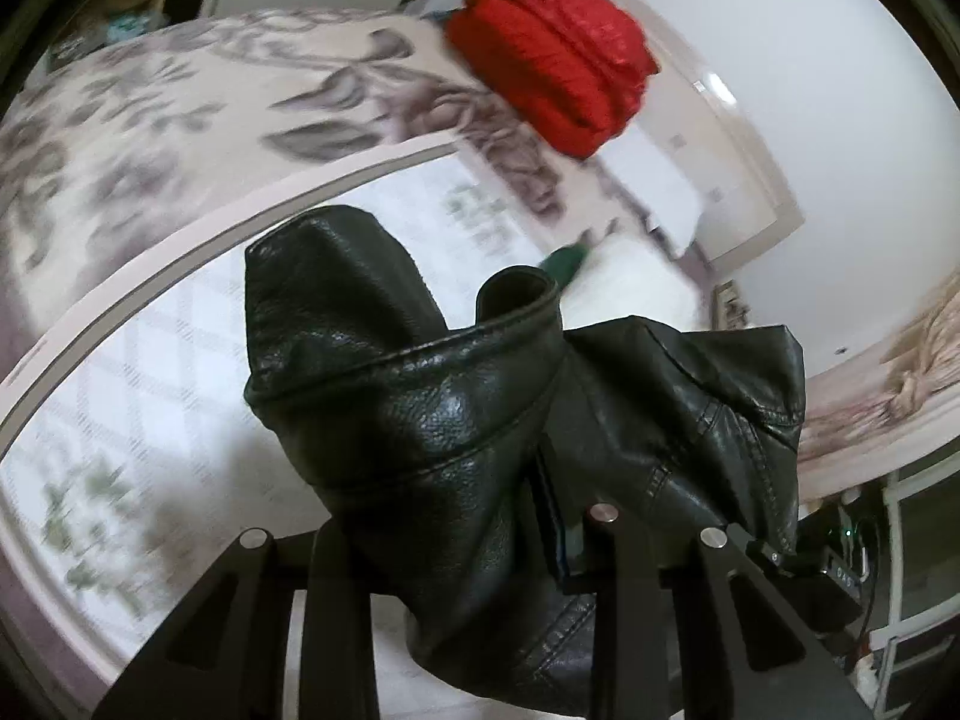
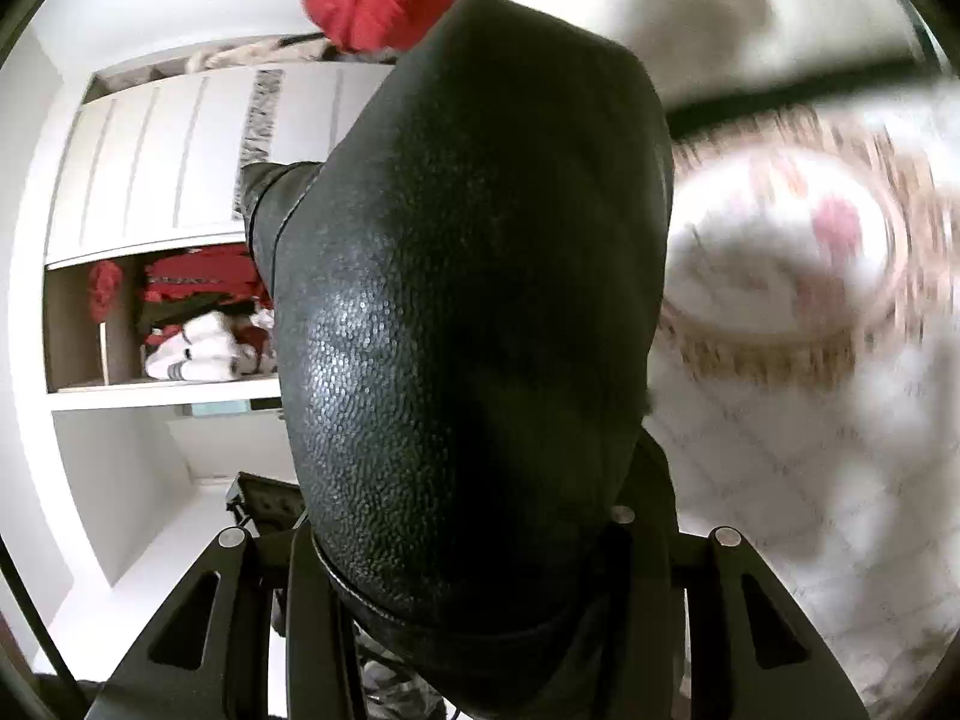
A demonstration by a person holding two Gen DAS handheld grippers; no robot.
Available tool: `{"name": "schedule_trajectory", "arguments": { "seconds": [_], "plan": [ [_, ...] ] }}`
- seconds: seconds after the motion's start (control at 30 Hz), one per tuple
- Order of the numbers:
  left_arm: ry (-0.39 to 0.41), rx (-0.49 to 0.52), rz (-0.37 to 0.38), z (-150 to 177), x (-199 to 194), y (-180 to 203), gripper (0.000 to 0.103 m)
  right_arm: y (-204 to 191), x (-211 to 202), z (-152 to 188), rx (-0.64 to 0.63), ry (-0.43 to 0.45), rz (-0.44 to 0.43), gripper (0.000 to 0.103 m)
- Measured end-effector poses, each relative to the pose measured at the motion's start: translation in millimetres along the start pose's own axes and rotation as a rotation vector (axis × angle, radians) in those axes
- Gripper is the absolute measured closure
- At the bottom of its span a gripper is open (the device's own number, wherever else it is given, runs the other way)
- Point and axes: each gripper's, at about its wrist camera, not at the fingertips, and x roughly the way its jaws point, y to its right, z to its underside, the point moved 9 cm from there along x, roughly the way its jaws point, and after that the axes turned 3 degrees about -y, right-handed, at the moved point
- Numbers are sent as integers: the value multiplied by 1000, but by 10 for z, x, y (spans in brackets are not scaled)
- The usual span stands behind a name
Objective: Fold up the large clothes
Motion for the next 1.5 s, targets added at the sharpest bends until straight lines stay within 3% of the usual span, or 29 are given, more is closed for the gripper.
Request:
{"name": "schedule_trajectory", "arguments": {
  "seconds": [0.2,0.37,0.53,0.67,0.73,0.87,1.0,1.07,1.1,1.13,1.27,1.5],
  "plan": [
    [42,48,82,-742,405,824,76,-419,-679,-1146,-57,56,0,59],
    [49,98,110,-1262,1127,1324,76,-699,-761,-2338,-40,50,-20,59],
    [-61,150,46,-1191,2236,1279,76,81,-699,-3295,77,-26,20,57],
    [-134,200,25,-956,2681,1132,66,805,-642,-3722,170,-47,131,42],
    [-105,252,-3,-952,2660,1133,53,879,-639,-3814,141,-42,158,34],
    [-120,281,-47,-974,2555,1134,50,788,-721,-3888,82,-18,276,19],
    [-102,350,-111,-967,2418,1257,44,630,-869,-3735,-14,81,548,6],
    [-88,401,-162,-955,2344,1309,23,553,-933,-3572,-51,135,681,2],
    [-75,433,-190,-951,2293,1339,7,473,-1022,-3519,-70,173,740,1],
    [-63,455,-204,-957,2255,1363,2,442,-1044,-3416,-86,196,797,1],
    [-16,500,-218,-999,2012,1467,0,190,-1202,-2976,-152,313,1044,0],
    [-5,578,-239,-956,1502,1646,0,-141,-1341,-2163,-142,406,1150,0]
  ]
}}
